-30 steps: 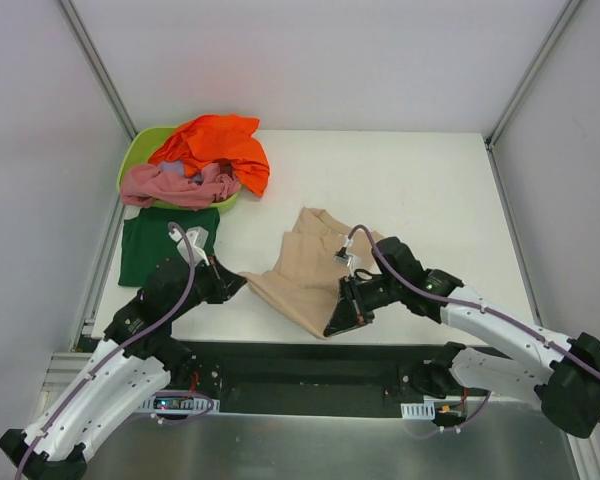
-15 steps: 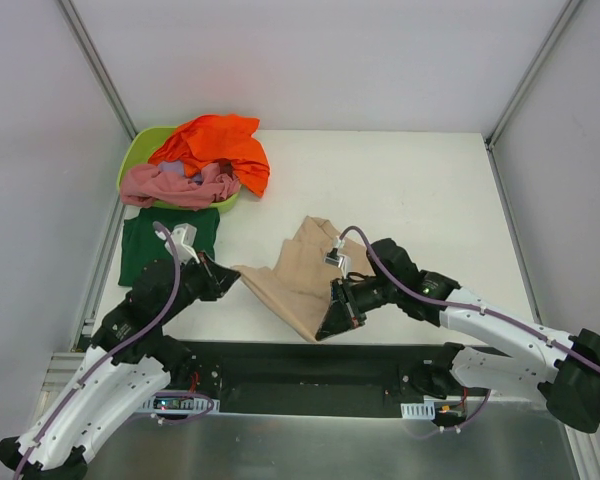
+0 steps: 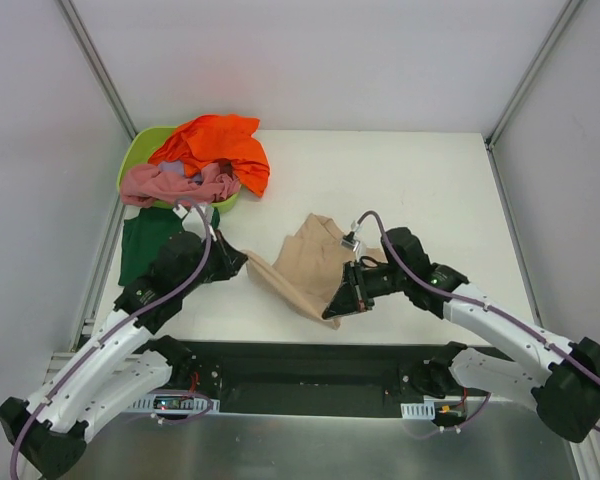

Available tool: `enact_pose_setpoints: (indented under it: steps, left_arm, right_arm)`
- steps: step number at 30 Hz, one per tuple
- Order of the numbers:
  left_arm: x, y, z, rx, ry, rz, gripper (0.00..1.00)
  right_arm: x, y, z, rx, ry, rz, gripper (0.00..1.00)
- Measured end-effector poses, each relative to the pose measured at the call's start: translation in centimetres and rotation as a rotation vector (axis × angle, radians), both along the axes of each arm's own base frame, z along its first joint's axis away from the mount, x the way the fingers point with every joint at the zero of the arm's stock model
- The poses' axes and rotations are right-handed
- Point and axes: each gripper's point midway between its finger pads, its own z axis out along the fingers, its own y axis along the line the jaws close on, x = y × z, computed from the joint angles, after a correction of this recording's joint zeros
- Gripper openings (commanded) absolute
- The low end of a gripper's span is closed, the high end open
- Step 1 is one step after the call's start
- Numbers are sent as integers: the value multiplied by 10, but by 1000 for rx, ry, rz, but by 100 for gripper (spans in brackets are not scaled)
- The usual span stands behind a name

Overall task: Fold and stack the t-shirts
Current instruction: Fold the long partially folded tshirt into a neat square

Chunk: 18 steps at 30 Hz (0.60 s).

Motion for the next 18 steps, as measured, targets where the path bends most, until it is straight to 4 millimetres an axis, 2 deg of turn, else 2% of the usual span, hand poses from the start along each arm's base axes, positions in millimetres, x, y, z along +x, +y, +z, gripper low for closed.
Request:
enact_pose_setpoints:
  steps: [9, 18]
  left_arm:
    - [41, -19, 4, 61, 0, 0, 0]
    - [86, -50, 5, 104, 17, -24, 0]
  right_arm:
    - [46, -27, -8, -23, 0, -158, 1]
    - [81, -51, -19, -49, 17, -273, 1]
